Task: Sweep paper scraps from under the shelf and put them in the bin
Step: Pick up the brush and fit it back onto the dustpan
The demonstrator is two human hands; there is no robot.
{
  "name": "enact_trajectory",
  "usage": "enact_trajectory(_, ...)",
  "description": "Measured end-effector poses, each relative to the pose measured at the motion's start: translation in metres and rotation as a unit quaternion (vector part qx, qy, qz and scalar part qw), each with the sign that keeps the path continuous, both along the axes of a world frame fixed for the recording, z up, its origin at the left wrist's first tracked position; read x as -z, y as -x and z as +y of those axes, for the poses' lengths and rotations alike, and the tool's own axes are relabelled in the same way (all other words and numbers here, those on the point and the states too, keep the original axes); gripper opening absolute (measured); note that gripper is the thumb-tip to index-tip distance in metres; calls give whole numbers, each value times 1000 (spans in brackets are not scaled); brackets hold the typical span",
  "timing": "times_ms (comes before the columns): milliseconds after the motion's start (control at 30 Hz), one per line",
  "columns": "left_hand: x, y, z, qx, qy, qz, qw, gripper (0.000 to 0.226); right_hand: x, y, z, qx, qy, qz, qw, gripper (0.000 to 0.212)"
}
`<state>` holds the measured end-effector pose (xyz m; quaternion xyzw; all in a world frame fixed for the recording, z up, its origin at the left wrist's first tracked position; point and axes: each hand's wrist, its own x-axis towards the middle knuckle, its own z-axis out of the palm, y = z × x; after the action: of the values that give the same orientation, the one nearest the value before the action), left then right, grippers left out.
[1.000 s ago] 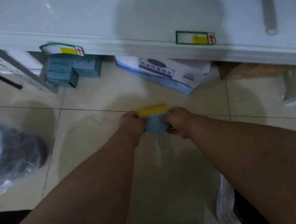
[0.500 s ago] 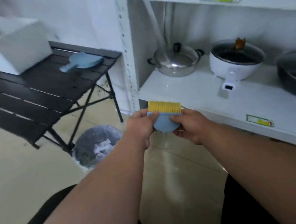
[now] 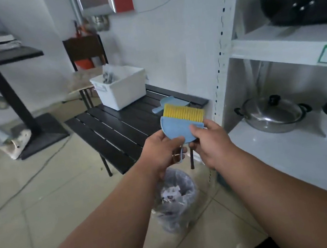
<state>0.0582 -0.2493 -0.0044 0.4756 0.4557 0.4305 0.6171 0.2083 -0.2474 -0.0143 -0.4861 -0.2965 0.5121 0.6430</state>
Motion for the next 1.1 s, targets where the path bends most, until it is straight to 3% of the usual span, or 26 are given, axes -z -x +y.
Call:
enact_trajectory(100, -4, 15, 28, -53, -19, 51, 997, 18, 3, 10, 39, -15, -3, -25, 1000, 15)
enact_trajectory(233, 6, 39, 80, -99, -41, 40, 993, 19, 18, 16, 108, -34, -14, -82, 996, 14)
enact_trajectory(467, 15, 42, 193, -120, -98, 84, 984, 29, 30, 12, 233, -37, -75, -91, 992, 21)
enact_trajectory(667, 17, 30, 280, -66, -179, 151, 970, 31, 49, -20, 294, 38, -71, -110, 991, 20)
enact_trajectory(733, 28, 30, 298, -42, -202, 210, 956, 39, 57, -27, 308, 70, -51, -121, 989, 22)
enact_trajectory(833, 53, 27, 312, -2, -198, 348, 916, 70, 71, -33, 325, 95, -20, -175, 980, 24)
enact_trajectory(967, 76, 20, 322, -33, -241, 379, 893, 35, 92, -35, 331, 89, -22, -252, 963, 20)
enact_trajectory(1100, 86, 29, 320, -14, -245, 361, 900, 33, 99, -41, 330, 79, -27, -291, 953, 25)
